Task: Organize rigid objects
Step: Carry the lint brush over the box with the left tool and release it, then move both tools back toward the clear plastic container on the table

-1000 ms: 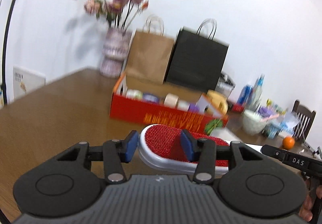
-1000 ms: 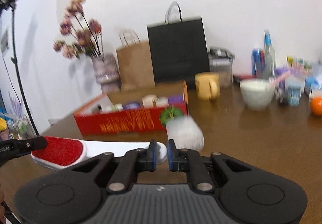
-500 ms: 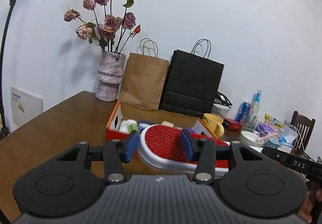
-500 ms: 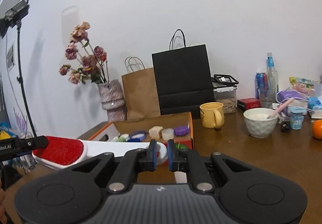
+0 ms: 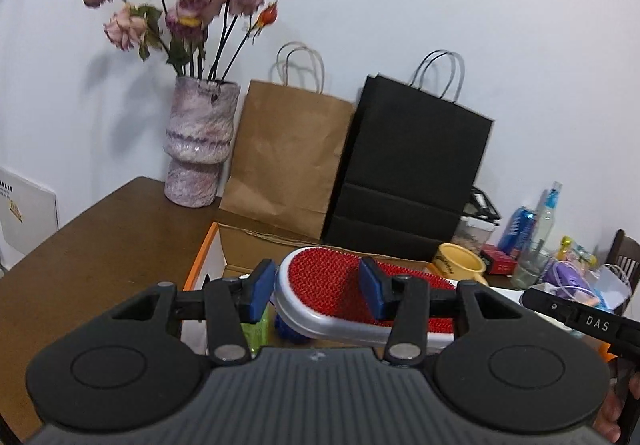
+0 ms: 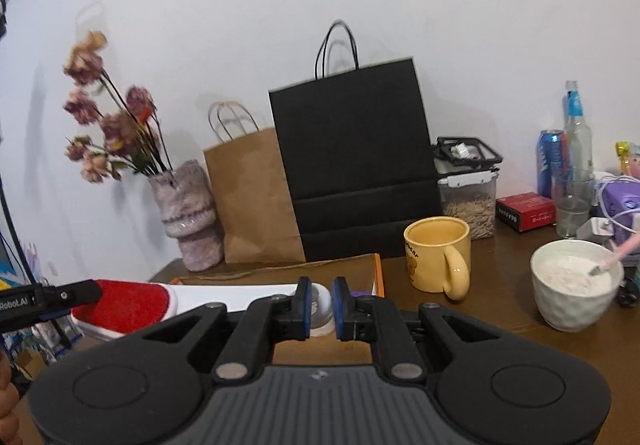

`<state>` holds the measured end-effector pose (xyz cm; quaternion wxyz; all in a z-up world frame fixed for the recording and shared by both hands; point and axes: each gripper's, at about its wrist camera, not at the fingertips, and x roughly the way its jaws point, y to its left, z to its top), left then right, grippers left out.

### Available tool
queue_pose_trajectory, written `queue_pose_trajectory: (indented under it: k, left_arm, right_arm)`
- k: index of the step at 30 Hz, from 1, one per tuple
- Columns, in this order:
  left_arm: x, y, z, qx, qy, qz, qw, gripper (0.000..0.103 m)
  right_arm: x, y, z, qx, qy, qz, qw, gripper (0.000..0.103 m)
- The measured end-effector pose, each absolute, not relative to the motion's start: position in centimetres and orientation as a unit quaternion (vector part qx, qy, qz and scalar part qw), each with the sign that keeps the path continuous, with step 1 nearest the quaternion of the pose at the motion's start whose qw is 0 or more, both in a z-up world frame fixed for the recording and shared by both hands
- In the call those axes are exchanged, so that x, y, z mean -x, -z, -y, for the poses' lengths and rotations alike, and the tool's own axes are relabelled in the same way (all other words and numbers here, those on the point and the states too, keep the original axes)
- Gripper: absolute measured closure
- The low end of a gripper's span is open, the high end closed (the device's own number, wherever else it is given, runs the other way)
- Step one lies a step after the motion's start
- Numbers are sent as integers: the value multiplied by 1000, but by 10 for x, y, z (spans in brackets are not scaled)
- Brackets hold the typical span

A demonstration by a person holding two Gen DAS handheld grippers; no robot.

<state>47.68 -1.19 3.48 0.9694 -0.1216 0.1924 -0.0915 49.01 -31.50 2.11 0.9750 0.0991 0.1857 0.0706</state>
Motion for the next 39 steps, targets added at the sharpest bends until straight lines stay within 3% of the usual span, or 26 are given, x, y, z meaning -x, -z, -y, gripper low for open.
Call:
queue_pose_trajectory:
  k: [17,20,25,34,36,39]
  left_arm:
    - [-558,1,9,93,89,-374,918,57]
    - [-568,8,18,69,108,-407,904,72]
    - [-570,21,32,42,103,-421,900,72]
    - [-551,-10,18,42,80,-400,912,36]
    - [-540,-22,14,36,65,-385,920,35]
    - [-518,-40,10,27,52,-362,930,27]
  right_arm:
    - [-592,10,314,-44,-107,-399,910,91]
    - [-601,11,306,-44,-130,-424,895,92]
    - [-600,3,275,19,-147,-426,892,88]
    - [-577,-21,271,27,-159,-410,898,84]
    - [-566,-32,277,13,-168,-400,901,66]
    - [-545,-50,284,4,-173,-380,909,48]
